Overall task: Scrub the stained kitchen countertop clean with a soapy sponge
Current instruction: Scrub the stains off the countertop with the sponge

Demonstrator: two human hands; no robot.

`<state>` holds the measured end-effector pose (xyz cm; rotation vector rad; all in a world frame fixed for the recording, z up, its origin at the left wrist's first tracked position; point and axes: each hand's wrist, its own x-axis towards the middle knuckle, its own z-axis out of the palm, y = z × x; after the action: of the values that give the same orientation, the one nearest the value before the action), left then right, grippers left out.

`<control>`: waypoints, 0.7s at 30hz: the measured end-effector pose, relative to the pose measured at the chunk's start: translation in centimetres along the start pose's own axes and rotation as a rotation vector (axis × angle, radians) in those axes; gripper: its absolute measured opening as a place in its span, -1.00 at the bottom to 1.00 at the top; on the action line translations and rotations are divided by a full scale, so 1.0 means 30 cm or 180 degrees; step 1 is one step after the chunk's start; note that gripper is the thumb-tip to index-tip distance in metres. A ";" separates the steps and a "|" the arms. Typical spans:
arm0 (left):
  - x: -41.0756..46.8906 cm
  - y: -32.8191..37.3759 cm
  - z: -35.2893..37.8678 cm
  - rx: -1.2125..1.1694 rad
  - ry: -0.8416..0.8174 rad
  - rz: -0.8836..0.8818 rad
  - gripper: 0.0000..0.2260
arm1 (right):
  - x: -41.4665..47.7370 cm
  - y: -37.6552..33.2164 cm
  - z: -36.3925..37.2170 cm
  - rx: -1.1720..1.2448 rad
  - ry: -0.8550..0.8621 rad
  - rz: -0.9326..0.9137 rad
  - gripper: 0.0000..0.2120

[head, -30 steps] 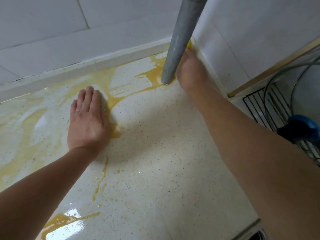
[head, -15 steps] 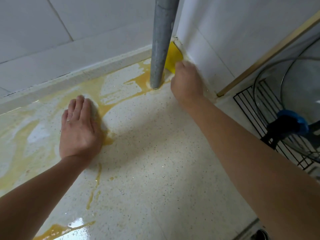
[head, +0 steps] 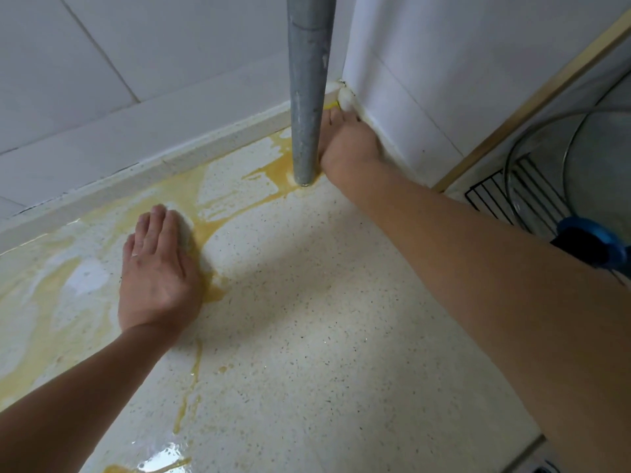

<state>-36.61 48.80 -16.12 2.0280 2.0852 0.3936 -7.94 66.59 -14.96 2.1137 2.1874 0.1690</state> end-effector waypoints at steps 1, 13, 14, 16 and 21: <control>0.000 0.002 0.001 0.0001 -0.0015 0.0007 -0.47 | -0.003 0.003 0.000 -0.0166 -0.0014 0.0012 -0.52; -0.004 0.005 -0.004 -0.0007 -0.0049 0.0005 -0.44 | -0.066 0.018 -0.077 -0.0689 -0.0335 -0.0002 -0.60; -0.005 0.005 -0.005 -0.0005 -0.0058 0.0002 -0.44 | -0.089 0.030 -0.081 -0.0637 -0.0272 -0.0081 -0.62; -0.004 0.006 -0.006 0.0004 -0.0074 0.0027 -0.45 | -0.145 0.055 -0.080 -0.0514 -0.0121 -0.0145 -0.67; -0.006 0.009 -0.009 0.0018 -0.0100 0.0003 -0.45 | -0.186 0.076 -0.080 -0.0478 0.0071 -0.0132 -0.67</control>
<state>-36.43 48.62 -15.78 2.0253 2.0693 0.3540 -5.84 61.05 -12.30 1.9947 2.1544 0.3438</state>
